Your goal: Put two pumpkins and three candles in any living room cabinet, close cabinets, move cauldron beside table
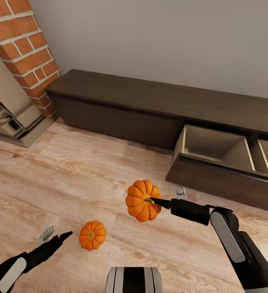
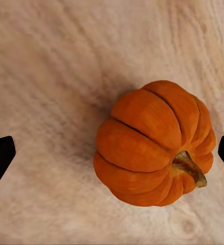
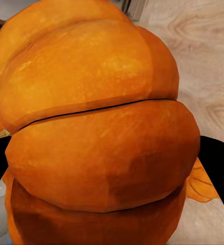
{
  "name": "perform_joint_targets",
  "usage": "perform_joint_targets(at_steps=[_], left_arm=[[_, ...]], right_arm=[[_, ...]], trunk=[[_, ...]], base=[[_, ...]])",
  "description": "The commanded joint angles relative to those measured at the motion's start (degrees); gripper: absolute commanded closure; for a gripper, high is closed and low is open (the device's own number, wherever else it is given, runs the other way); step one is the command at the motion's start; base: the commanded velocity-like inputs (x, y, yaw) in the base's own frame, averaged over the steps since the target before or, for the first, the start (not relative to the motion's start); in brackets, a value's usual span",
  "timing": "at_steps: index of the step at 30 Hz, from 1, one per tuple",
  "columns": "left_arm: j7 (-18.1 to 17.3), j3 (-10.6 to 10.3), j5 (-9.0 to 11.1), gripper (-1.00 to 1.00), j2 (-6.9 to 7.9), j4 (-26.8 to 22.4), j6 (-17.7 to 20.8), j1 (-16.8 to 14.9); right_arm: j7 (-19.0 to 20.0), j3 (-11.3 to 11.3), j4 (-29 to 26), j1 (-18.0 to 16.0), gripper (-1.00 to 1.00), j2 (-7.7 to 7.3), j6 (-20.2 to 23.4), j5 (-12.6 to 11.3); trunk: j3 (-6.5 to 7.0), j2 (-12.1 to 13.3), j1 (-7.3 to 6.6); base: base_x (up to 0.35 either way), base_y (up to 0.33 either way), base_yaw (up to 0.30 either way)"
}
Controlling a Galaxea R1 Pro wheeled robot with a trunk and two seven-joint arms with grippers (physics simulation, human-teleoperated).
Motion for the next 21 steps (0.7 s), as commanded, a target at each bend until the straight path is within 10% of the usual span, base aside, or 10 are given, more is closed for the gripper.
perform_joint_targets(at_steps=[1, 21], left_arm=[[0.0, -0.1, 0.6, -1.0, 0.01, 0.0, 0.4, 0.0], [0.0, -6.1, 0.8, -1.0, -0.21, -0.7, -2.9, 0.0]], right_arm=[[0.0, 0.0, 0.0, 0.0, 1.0, -0.02, 0.4, -0.3], [0.0, 0.0, 0.2, 0.0, 1.0, 0.01, 0.4, -0.3]], trunk=[[-0.26, 0.0, 0.01], [-4.69, -0.3, 0.53]], base=[[0.0, 0.0, 0.0], [0.0, 0.0, 0.0]])
